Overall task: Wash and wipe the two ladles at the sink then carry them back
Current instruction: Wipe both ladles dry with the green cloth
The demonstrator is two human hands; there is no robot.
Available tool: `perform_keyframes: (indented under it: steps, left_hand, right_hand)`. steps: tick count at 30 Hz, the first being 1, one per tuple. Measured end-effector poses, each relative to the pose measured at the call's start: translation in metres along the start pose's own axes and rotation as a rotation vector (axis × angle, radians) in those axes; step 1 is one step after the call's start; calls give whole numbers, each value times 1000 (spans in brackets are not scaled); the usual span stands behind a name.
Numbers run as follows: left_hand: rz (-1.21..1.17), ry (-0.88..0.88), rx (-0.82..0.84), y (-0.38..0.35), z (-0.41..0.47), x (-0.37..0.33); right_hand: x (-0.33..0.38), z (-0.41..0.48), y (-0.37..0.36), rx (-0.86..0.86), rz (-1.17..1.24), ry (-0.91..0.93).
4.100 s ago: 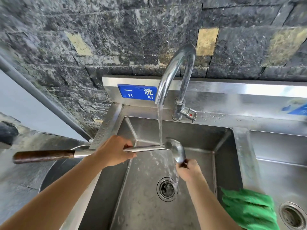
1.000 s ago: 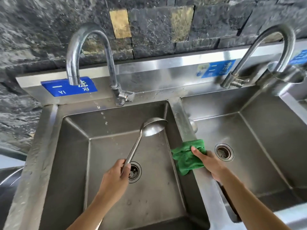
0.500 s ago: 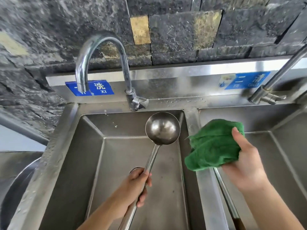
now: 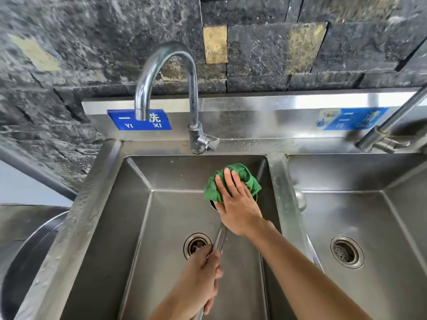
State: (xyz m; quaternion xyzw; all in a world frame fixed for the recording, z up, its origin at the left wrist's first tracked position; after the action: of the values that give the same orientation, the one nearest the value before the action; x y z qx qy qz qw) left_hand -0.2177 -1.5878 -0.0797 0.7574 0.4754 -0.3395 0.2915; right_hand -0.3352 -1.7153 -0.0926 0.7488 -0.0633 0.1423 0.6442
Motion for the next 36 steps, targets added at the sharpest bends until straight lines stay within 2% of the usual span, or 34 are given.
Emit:
perform_keyframes:
  steps: [2, 6, 10, 12, 14, 17, 19, 22, 25, 27, 31, 34, 36]
  left_hand:
    - [-10, -11, -23, 6, -2, 4]
    - [1, -52, -64, 10, -5, 2]
    - [114, -51, -65, 13, -10, 7]
    - [160, -49, -40, 19, -10, 9]
    - [51, -14, 53, 15, -9, 9]
    - [-86, 16, 133, 6, -13, 1]
    - [-154, 5, 150, 1, -17, -4]
    - [-153, -51, 120, 0, -17, -13]
    - [-114, -98, 86, -3, -16, -12]
    - [-76, -122, 45, -4, -15, -7]
    - [-19, -148, -25, 1, -16, 2]
    - [68, -181, -17, 5, -15, -4]
    - [46, -183, 46, 2, -14, -10]
  right_hand:
    - [4, -6, -8, 59, 30, -55]
    - [8, -25, -21, 165, 252, -246]
    - [18, -33, -26, 218, 543, -232]
    - [25, -32, -28, 247, 471, -115]
    - [32, -27, -28, 245, 268, 7]
    - [30, -16, -13, 179, 56, -36]
    - [23, -14, -4, 206, -8, -132]
    - [13, -24, 3, 272, 21, -294]
    - [15, -36, 8, 243, 84, -436]
    - [23, -39, 10, 199, 206, -481]
    - [47, -34, 2, 158, 345, -309]
    - [50, -27, 0, 107, 293, -153]
    - [40, -20, 4, 71, 195, -158]
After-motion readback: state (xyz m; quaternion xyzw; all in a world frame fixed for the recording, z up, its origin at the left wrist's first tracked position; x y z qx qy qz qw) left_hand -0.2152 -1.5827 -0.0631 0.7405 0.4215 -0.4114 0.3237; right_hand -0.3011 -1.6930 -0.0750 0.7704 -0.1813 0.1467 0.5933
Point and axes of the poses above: each hand's wrist, its own z-axis towards the middle knuckle, its own y-axis out of the back of the hand, x = y × z, the point moved 10 cm from there along z, towards the middle knuckle
